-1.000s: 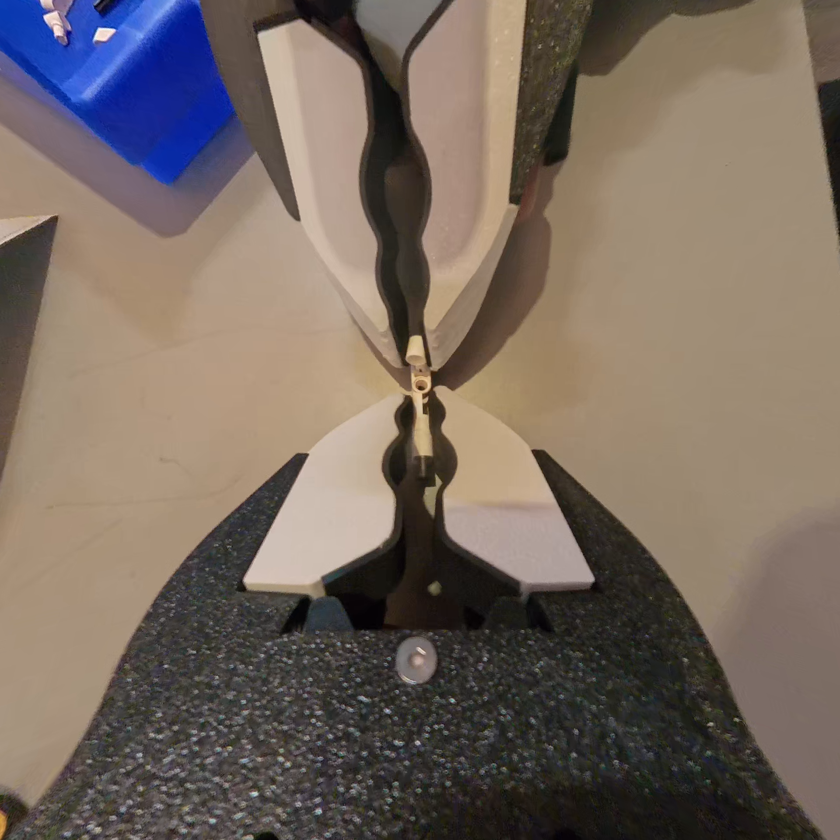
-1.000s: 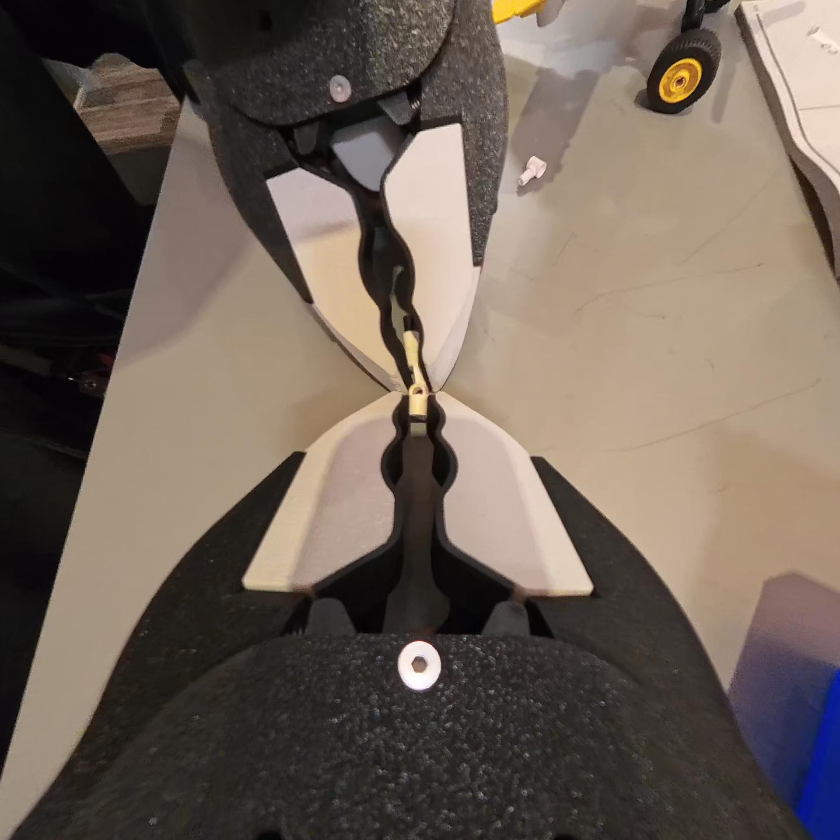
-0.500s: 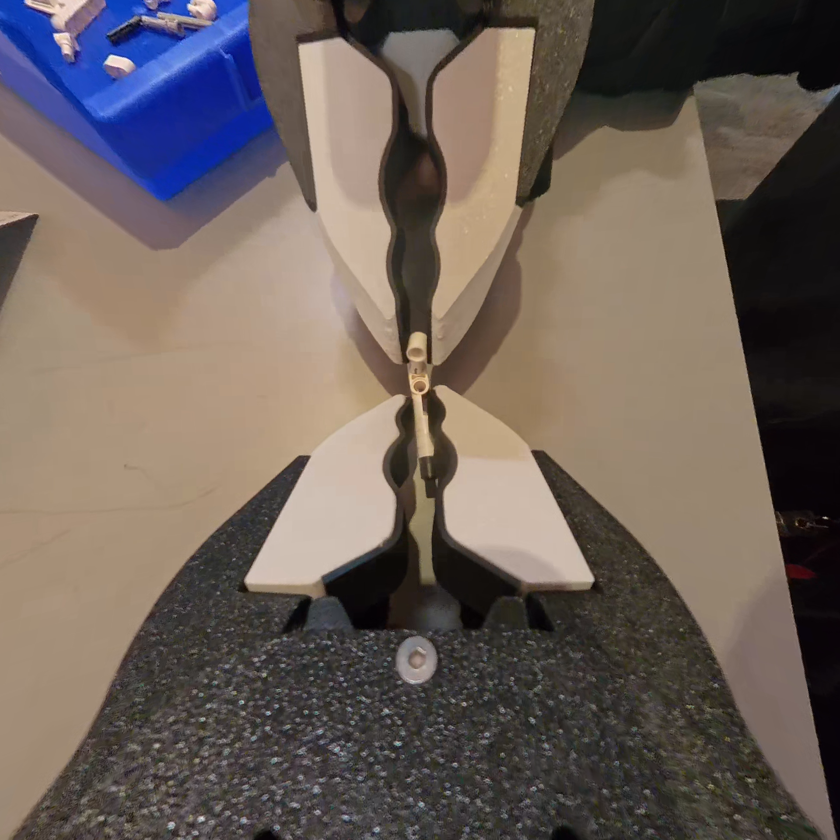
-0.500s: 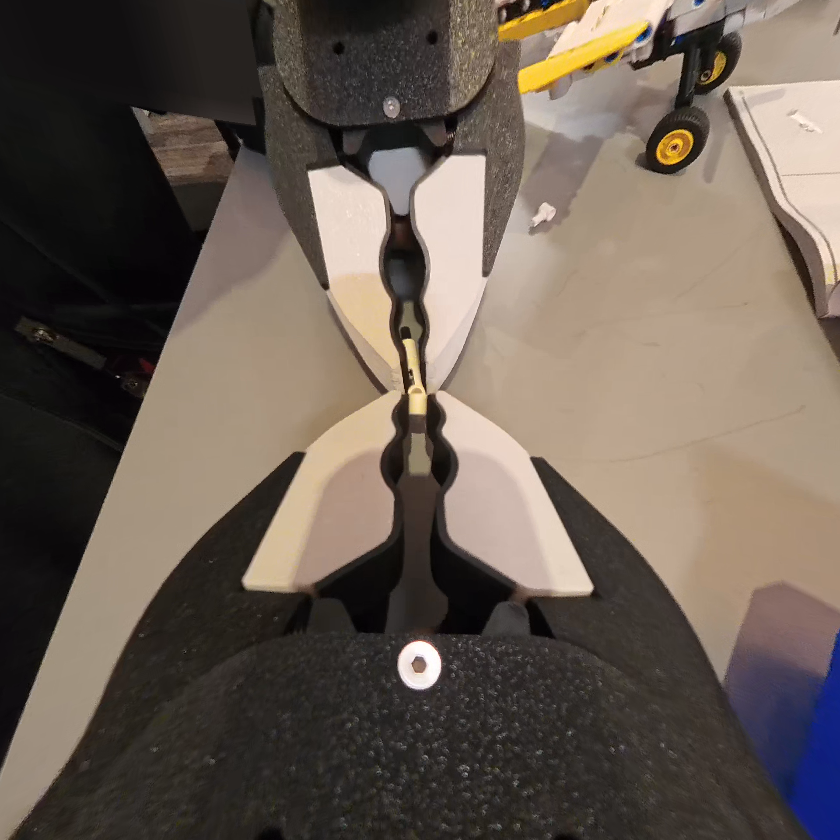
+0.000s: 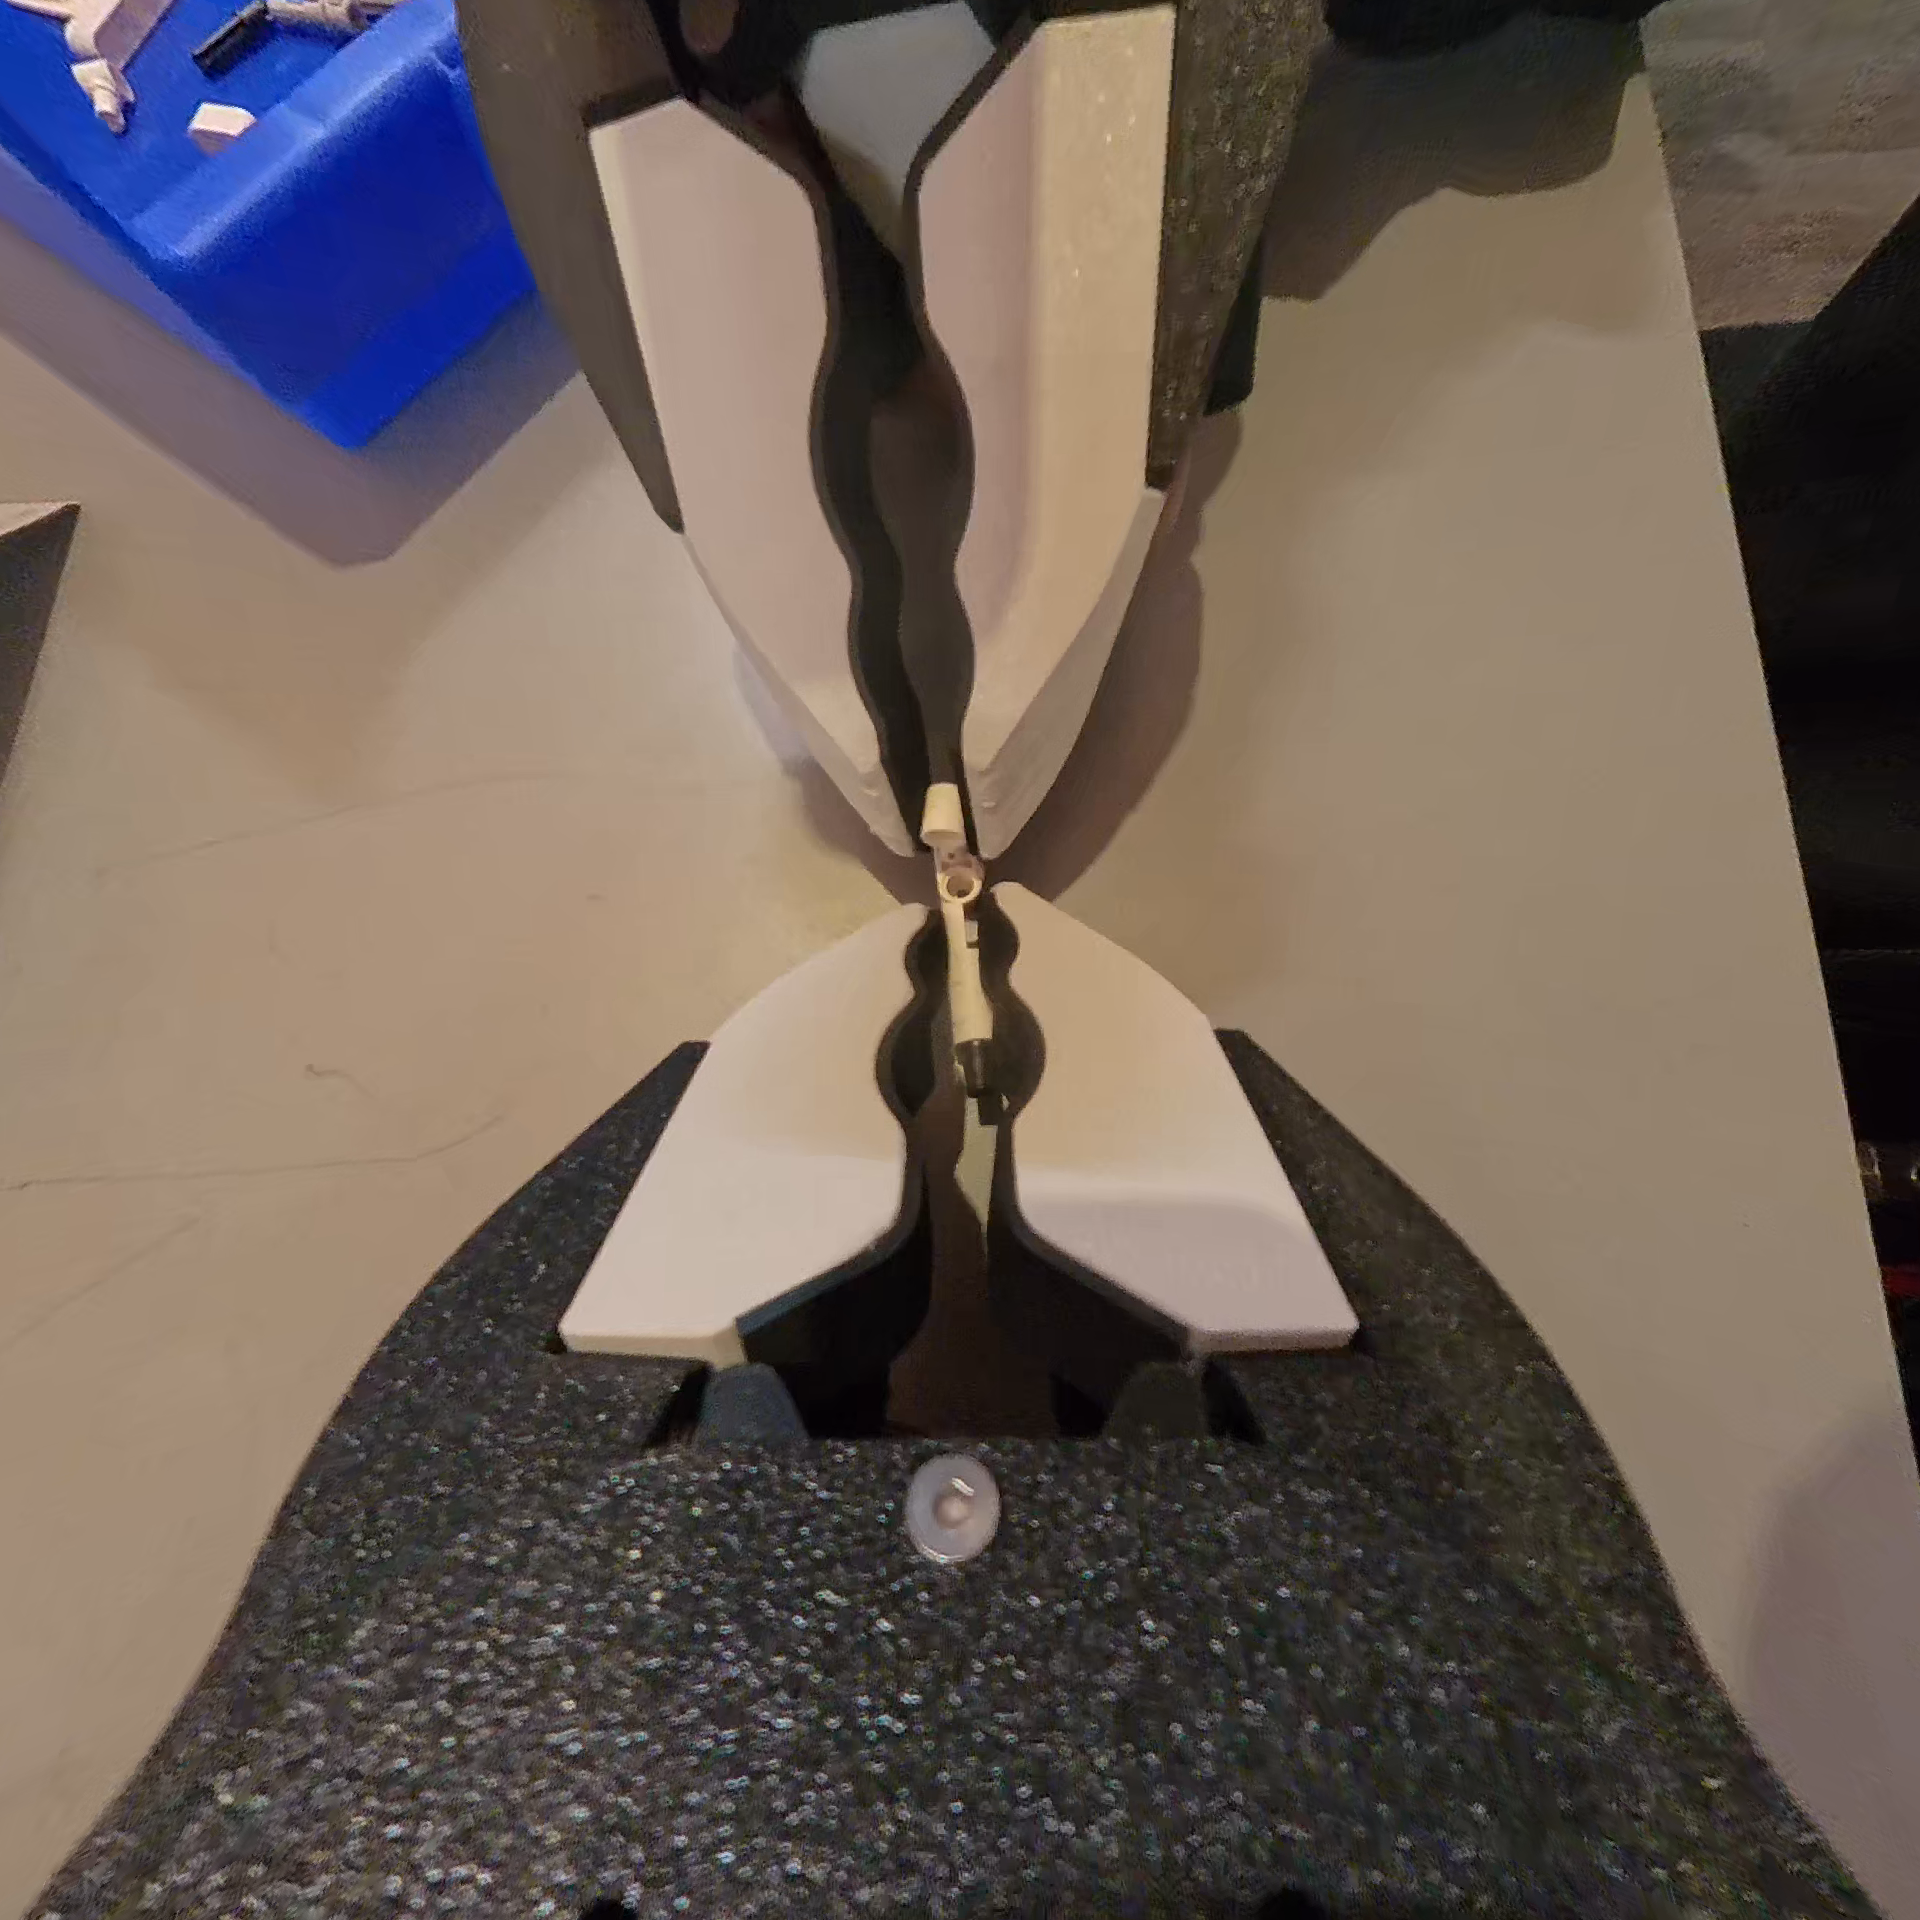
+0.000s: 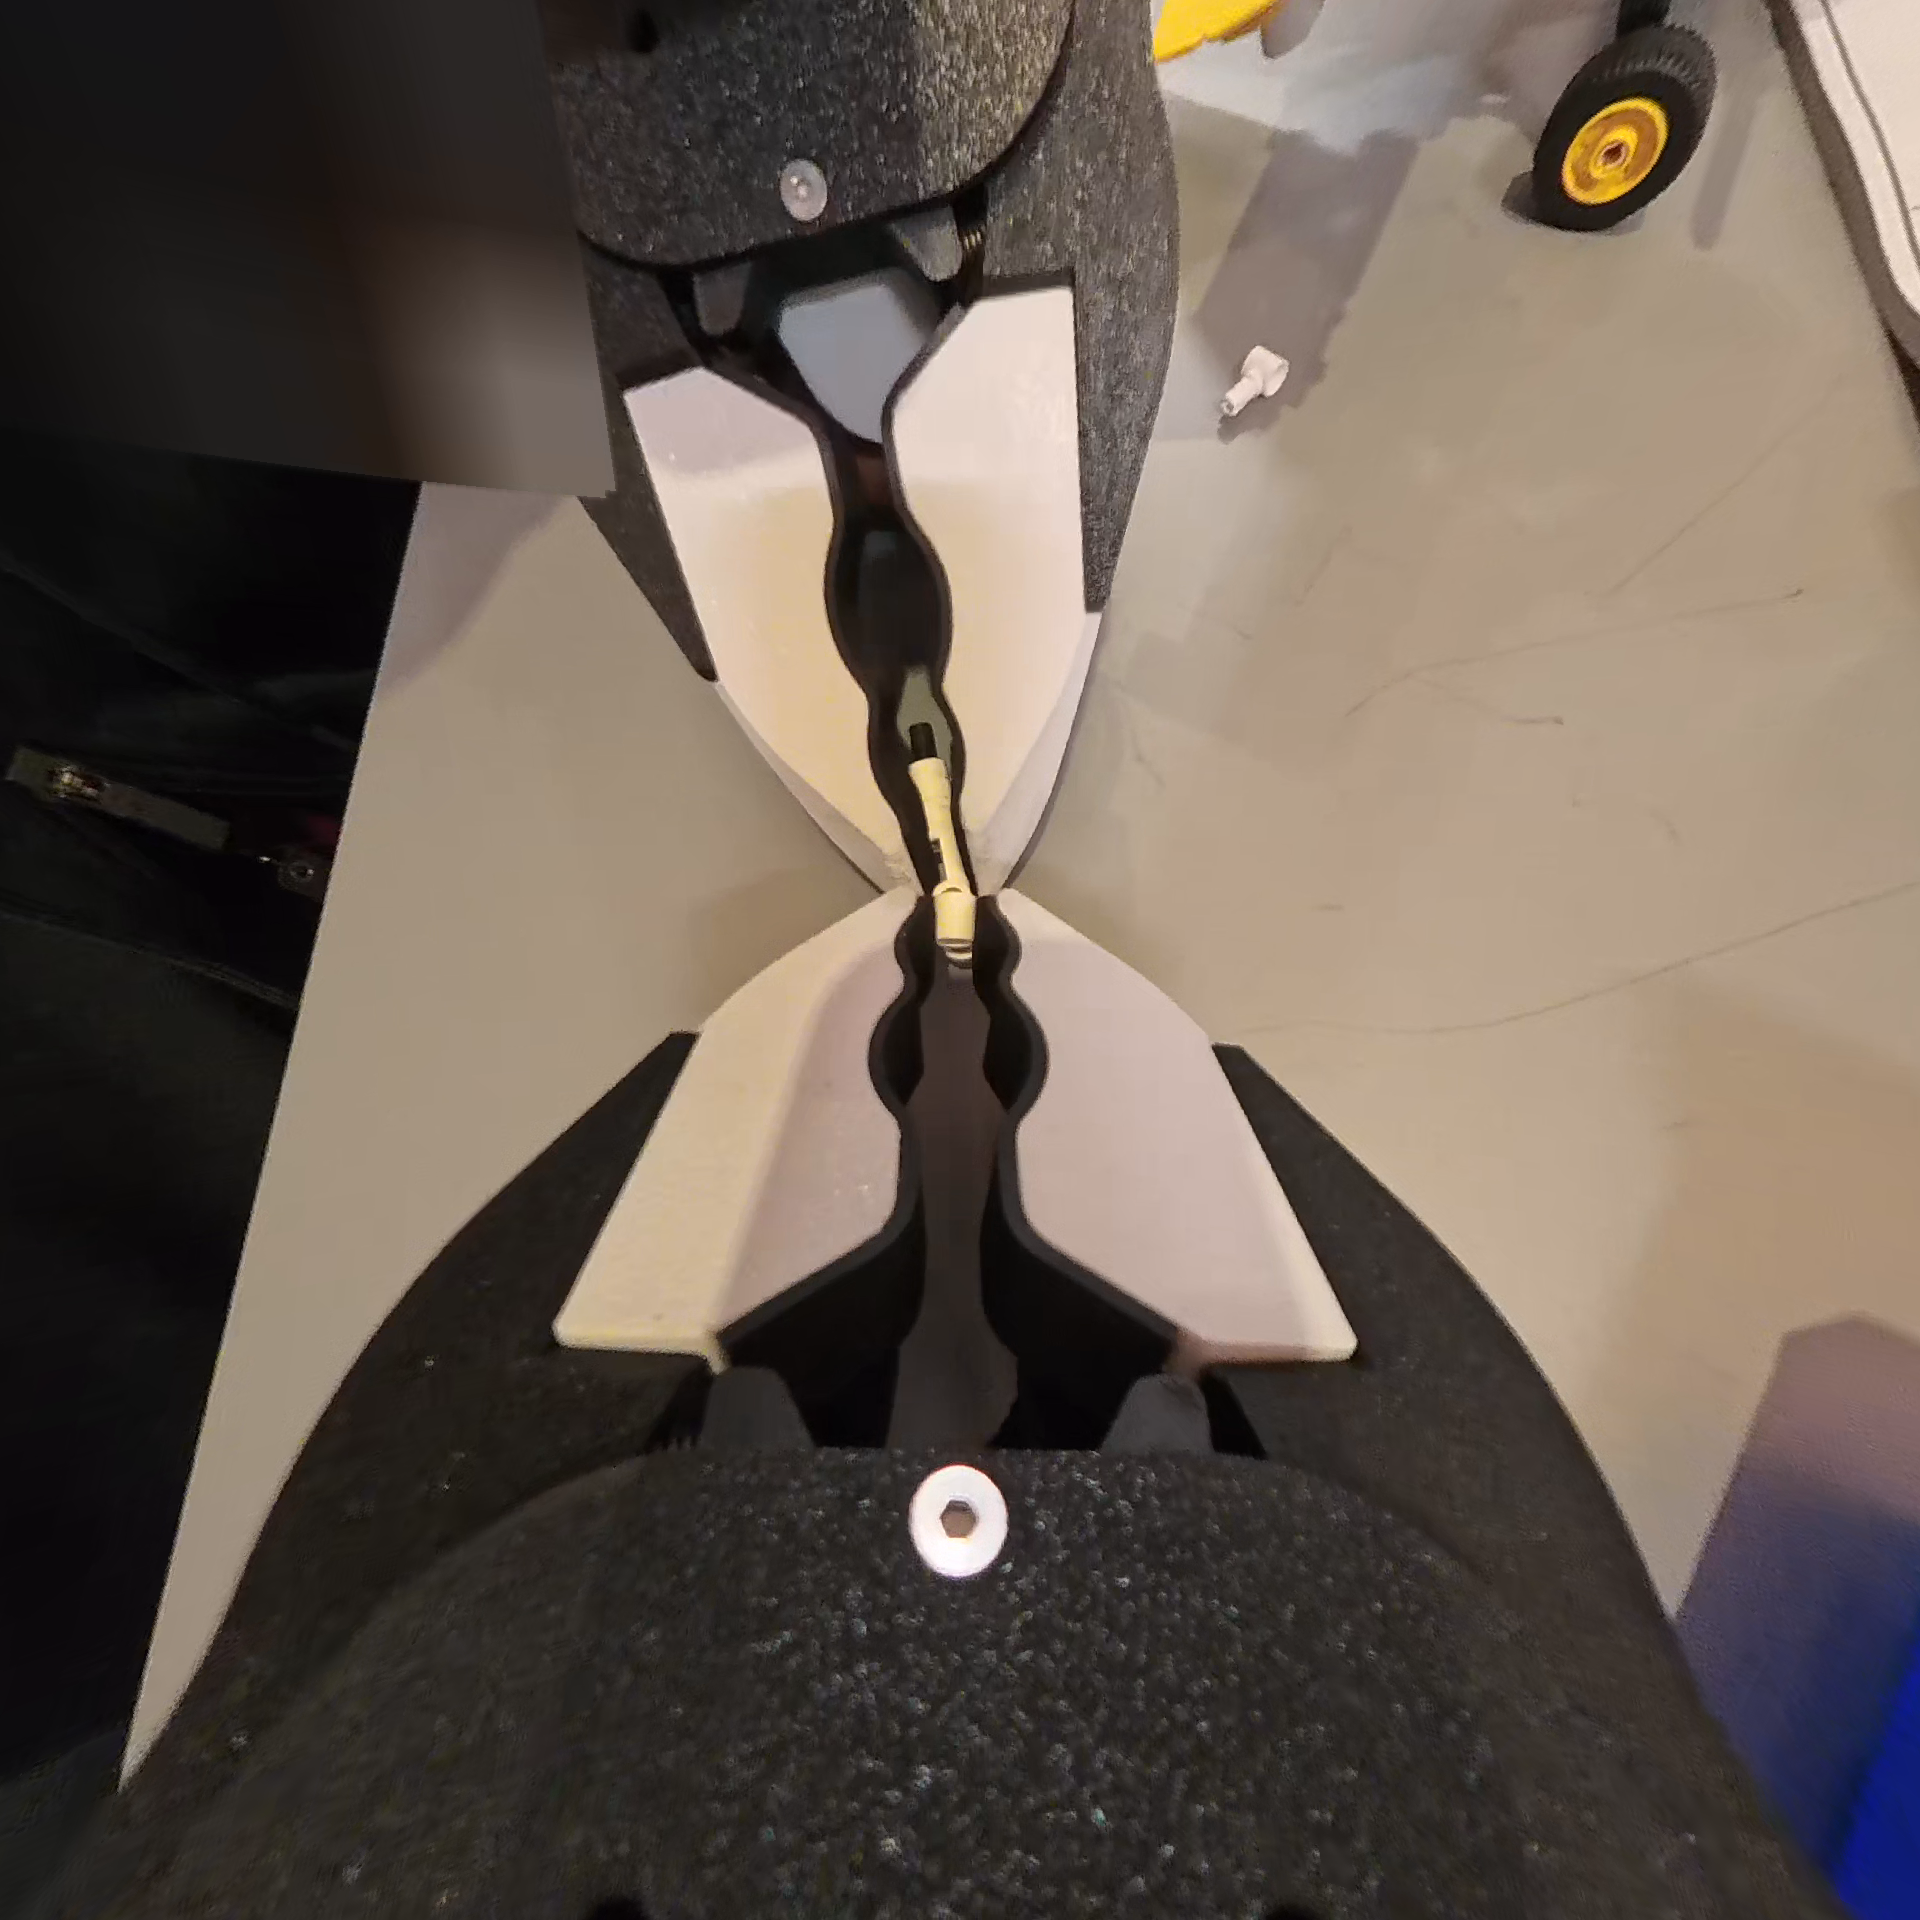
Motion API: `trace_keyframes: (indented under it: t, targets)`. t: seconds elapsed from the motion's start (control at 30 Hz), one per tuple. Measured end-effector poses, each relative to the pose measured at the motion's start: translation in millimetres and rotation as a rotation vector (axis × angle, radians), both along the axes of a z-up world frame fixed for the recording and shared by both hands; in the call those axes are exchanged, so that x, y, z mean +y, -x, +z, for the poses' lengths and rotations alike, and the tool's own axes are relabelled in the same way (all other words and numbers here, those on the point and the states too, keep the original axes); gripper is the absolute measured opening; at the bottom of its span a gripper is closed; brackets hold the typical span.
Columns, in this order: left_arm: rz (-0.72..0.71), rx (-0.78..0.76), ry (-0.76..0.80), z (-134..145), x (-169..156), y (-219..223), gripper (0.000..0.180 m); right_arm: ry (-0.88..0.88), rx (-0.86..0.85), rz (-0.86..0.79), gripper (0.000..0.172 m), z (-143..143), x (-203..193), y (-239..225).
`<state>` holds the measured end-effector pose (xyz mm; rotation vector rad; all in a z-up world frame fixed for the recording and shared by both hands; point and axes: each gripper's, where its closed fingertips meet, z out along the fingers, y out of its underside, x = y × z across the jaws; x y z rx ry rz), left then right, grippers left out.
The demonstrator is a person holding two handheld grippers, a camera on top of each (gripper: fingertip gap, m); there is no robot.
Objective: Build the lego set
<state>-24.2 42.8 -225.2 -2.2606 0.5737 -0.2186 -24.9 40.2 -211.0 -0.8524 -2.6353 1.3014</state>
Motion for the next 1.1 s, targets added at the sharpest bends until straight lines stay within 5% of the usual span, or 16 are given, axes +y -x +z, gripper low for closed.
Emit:
trace_keyframes:
  t: [1.1]
  targets:
    - [-0.026,-0.068,-0.096,14,1,0,0.006,0.1,0.059,-0.017,0.008,9,-3,1]
